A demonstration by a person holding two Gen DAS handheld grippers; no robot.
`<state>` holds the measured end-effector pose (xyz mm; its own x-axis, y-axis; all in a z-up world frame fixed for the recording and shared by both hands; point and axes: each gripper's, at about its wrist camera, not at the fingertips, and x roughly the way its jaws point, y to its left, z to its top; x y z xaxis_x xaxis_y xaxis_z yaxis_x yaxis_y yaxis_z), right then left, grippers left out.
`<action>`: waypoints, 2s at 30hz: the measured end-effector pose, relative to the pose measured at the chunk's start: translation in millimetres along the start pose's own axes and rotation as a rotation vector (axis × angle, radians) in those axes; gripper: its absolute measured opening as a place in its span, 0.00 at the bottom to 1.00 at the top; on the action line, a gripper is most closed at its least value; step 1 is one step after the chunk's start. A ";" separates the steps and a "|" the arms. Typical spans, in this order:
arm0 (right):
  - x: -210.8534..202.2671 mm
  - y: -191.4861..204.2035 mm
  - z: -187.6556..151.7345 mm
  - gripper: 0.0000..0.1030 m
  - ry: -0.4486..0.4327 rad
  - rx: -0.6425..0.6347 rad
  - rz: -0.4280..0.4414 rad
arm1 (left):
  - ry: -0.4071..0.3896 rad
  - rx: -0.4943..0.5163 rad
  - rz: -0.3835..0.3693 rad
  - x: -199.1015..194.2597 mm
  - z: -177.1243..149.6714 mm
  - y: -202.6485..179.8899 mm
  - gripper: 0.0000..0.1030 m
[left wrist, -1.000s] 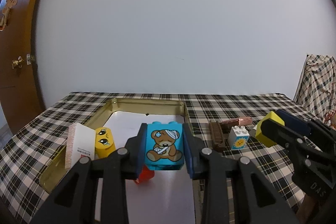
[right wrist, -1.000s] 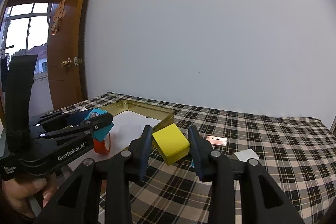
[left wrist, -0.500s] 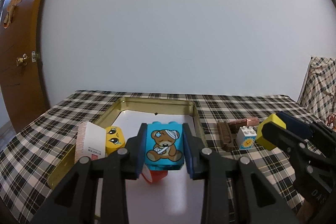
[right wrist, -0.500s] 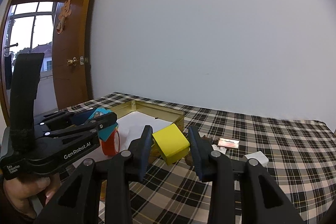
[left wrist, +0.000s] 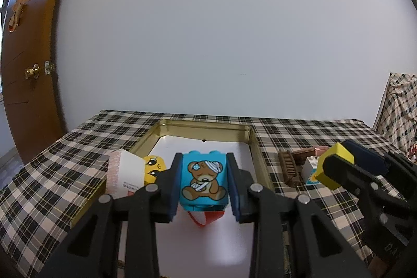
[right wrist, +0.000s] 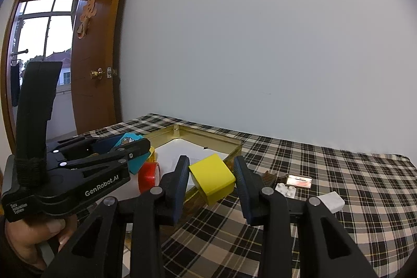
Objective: Organize rigid objects
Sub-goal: 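Lower the blue block into the tray with the left tool while the right tool releases the yellow cube there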
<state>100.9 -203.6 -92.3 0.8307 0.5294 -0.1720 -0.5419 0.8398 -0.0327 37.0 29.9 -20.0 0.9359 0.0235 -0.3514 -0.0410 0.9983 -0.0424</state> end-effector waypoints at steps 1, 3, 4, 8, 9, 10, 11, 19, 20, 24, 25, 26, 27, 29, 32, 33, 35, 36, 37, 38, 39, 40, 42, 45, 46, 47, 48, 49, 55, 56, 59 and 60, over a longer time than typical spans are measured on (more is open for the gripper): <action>0.6 1.6 0.1 0.37 0.001 -0.003 0.003 | 0.001 -0.001 0.001 0.2 0.1 0.9 0.30; 1.3 3.9 0.5 0.37 0.001 -0.008 0.008 | 0.001 -0.001 0.003 0.3 0.4 2.7 0.30; 1.8 5.2 1.0 0.37 0.002 -0.010 0.010 | 0.002 -0.001 0.004 0.0 0.3 2.8 0.30; 3.2 9.4 1.3 0.37 0.005 -0.021 0.019 | 0.005 0.000 0.008 0.0 0.5 5.7 0.30; 3.7 10.8 1.6 0.37 0.007 -0.024 0.021 | 0.007 0.001 0.009 0.2 0.7 7.0 0.30; 4.7 11.7 1.8 0.37 0.008 -0.027 0.024 | 0.009 0.001 0.010 0.4 0.9 8.2 0.30; 5.5 13.3 2.1 0.37 0.010 -0.030 0.026 | 0.012 0.001 0.013 0.8 1.2 9.6 0.30; 14.0 24.9 4.4 0.37 0.021 -0.046 0.043 | 0.025 -0.006 0.029 3.8 2.0 24.5 0.30; 15.3 26.6 4.9 0.37 0.022 -0.048 0.045 | 0.026 -0.008 0.031 4.4 2.2 26.6 0.30; 20.2 31.0 5.8 0.37 0.030 -0.056 0.057 | 0.033 -0.020 0.034 7.0 2.8 35.5 0.30; 21.6 32.4 6.0 0.37 0.031 -0.058 0.059 | 0.034 -0.020 0.035 7.4 2.9 36.7 0.30; 22.0 33.6 5.7 0.37 0.033 -0.060 0.060 | 0.035 -0.019 0.036 7.6 2.9 37.5 0.30; 23.2 34.5 5.7 0.37 0.035 -0.062 0.062 | 0.034 -0.018 0.037 7.6 2.9 38.1 0.30; 25.1 36.7 6.0 0.37 0.037 -0.066 0.065 | 0.035 -0.014 0.039 8.3 2.9 39.7 0.30; 28.2 39.7 6.4 0.37 0.045 -0.069 0.070 | 0.042 -0.012 0.039 9.9 3.6 41.6 0.30; 28.9 40.3 6.2 0.37 0.049 -0.069 0.073 | 0.046 -0.013 0.038 10.8 3.9 42.5 0.30; 32.2 41.2 7.0 0.37 0.057 -0.070 0.080 | 0.052 -0.011 0.039 12.8 4.2 44.8 0.30; 32.3 42.7 7.0 0.37 0.061 -0.072 0.081 | 0.054 -0.011 0.037 13.6 4.4 45.8 0.30; 33.9 43.7 7.1 0.37 0.066 -0.074 0.084 | 0.057 -0.010 0.038 14.4 4.4 46.6 0.30; 35.4 44.4 7.3 0.37 0.070 -0.075 0.086 | 0.058 -0.009 0.040 14.8 4.4 47.4 0.30; 35.9 45.4 7.6 0.37 0.072 -0.076 0.087 | 0.058 -0.006 0.042 15.6 4.5 48.2 0.30; 36.7 45.9 7.7 0.37 0.075 -0.076 0.088 | 0.062 -0.003 0.045 17.0 4.9 49.0 0.30; 39.5 45.4 8.1 0.37 0.083 -0.071 0.095 | 0.077 0.004 0.054 21.6 5.5 51.5 0.30; 45.1 42.2 8.3 0.37 0.101 -0.055 0.108 | 0.107 0.010 0.051 28.8 6.3 55.2 0.30; 47.7 41.2 8.6 0.37 0.108 -0.050 0.111 | 0.128 0.014 0.045 33.0 6.7 56.1 0.30; 51.4 39.3 9.2 0.37 0.117 -0.044 0.113 | 0.139 0.017 0.039 35.4 6.6 56.7 0.30; 54.3 37.7 10.1 0.37 0.126 -0.038 0.118 | 0.153 0.018 0.030 38.3 6.7 57.1 0.30; 58.0 36.4 10.8 0.37 0.138 -0.031 0.123 | 0.167 0.020 0.023 41.6 7.0 57.1 0.30; 84.2 32.5 20.8 0.37 0.201 -0.029 0.146 | 0.238 0.073 0.006 60.3 11.1 48.4 0.30; 91.0 32.0 23.5 0.37 0.219 -0.029 0.145 | 0.246 0.089 0.008 62.2 11.3 46.3 0.30; 109.4 29.4 26.6 0.37 0.273 -0.036 0.140 | 0.279 0.139 0.009 67.8 10.9 39.2 0.30; 114.7 27.9 26.3 0.37 0.282 -0.036 0.138 | 0.283 0.157 0.013 68.3 10.8 37.3 0.30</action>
<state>184.4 -116.3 -87.0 0.6838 0.5798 -0.4430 -0.6556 0.7547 -0.0243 103.2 69.3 -35.5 0.8003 0.0421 -0.5981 0.0227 0.9947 0.1004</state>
